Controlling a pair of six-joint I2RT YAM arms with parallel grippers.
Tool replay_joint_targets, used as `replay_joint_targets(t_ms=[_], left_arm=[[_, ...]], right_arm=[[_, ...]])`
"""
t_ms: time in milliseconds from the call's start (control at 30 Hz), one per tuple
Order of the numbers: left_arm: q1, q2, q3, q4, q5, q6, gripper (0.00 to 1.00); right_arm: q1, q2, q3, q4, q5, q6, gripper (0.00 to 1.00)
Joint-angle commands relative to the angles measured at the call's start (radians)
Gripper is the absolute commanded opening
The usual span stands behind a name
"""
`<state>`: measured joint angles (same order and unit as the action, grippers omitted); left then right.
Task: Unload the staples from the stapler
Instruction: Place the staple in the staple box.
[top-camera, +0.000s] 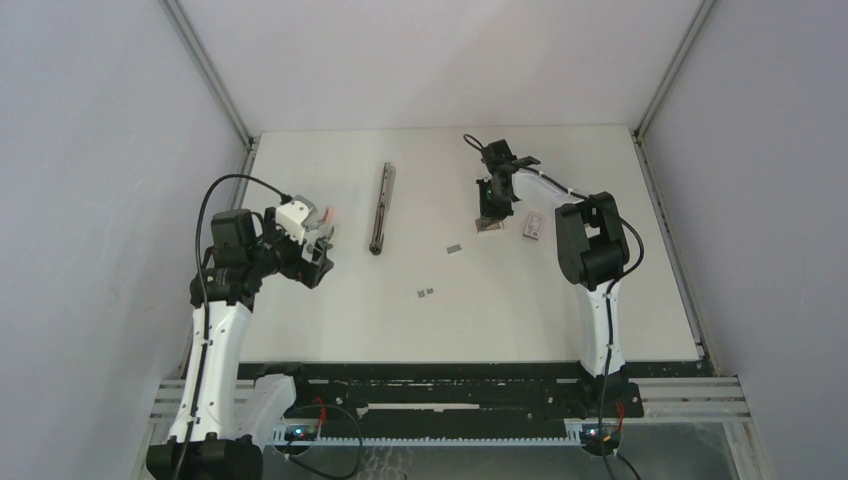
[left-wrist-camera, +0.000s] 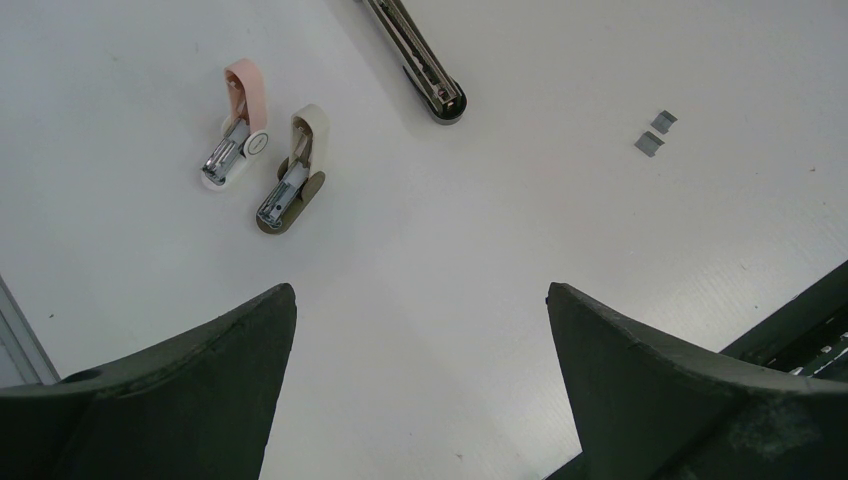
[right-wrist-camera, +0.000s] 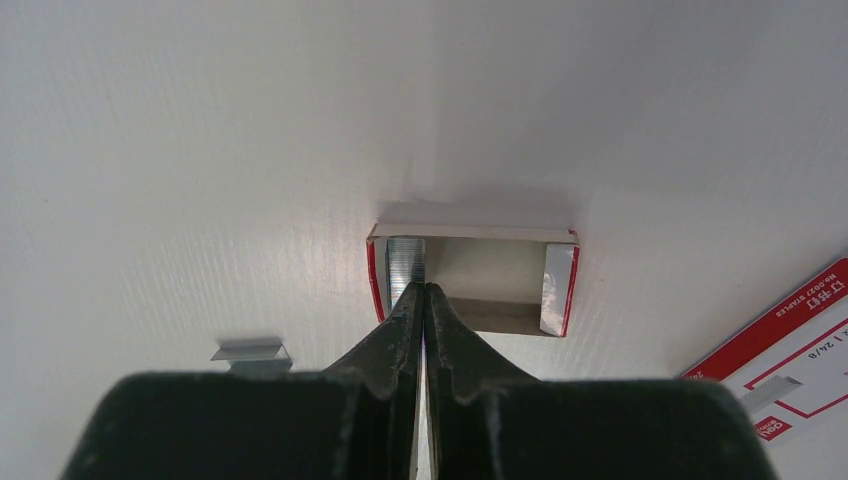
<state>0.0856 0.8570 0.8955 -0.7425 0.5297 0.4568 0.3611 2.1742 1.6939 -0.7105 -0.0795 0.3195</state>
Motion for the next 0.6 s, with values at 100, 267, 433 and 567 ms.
replay_joint_targets(t_ms=[100,267,433,567], left_arm=[[0.006,-0.013,-0.031,0.026,0.019,0.013,1.00],[0.006,-0.012,-0.031,0.026,0.018,0.013,1.00],[0.006,-0.012,-0.030,0.027,0.019,0.013,1.00],[0.005,-0.013,-0.030,0.025,0.019,0.013,1.00]], right_arm=[[0.004,-0.011,0.027,0.005,0.003,-0.020,0.00],[0.004,-0.005,0.029,0.000,0.006,-0.024,0.00],[0.004,0.004,0.039,-0.006,0.007,-0.030,0.02],[0.006,0.008,0.042,-0.007,0.006,-0.032,0.03]])
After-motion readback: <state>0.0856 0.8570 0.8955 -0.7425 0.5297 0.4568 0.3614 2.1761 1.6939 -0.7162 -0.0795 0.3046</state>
